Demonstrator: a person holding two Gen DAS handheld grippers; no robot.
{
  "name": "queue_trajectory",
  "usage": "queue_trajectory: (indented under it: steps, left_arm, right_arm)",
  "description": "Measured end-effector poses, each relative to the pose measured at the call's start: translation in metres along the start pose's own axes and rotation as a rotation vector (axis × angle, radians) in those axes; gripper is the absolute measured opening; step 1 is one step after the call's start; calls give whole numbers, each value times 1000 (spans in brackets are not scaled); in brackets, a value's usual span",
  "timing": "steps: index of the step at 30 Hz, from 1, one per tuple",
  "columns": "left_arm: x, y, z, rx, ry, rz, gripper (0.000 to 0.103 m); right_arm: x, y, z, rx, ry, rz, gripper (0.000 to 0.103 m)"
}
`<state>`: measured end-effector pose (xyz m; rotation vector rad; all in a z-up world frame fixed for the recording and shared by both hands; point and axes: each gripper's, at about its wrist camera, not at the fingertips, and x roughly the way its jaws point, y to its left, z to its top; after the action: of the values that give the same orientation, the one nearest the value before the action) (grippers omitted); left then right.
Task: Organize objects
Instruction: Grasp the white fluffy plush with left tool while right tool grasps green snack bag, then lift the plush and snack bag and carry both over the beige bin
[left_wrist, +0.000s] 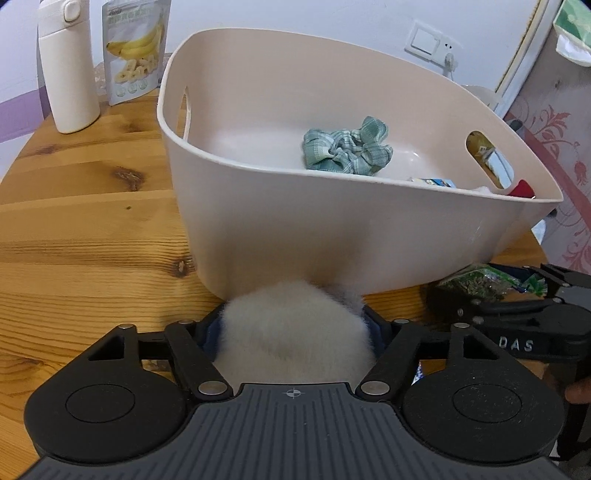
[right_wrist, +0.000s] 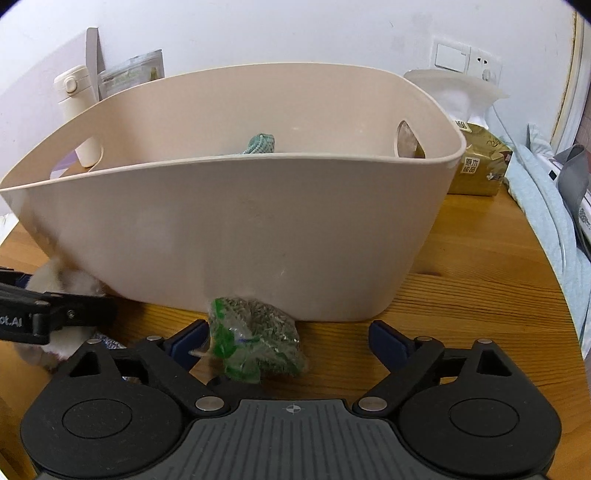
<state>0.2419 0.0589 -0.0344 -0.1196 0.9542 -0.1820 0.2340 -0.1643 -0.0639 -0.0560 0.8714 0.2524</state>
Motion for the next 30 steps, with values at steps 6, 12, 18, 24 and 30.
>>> queue_trajectory:
  steps: [6, 12, 18, 24, 30]
  left_arm:
    - [0, 2, 0, -8, -2, 14, 60]
    - [-1, -3, -2, 1, 2, 44, 54]
    - [-3, -2, -4, -23, 5, 47, 47]
    - [-8, -1, -7, -33, -1, 58, 43]
    - [-14, -2, -10, -38, -10, 63, 42]
  right_arm:
    - [3, -4, 3, 20, -4, 6, 80]
    - [-1, -9, 3, 17, -7, -9, 60]
    - [-8, -17, 2, 45, -15, 11, 33]
    - [-11, -25, 0, 91, -25, 43, 33]
    - [-20, -25, -3, 94, -46, 47, 33]
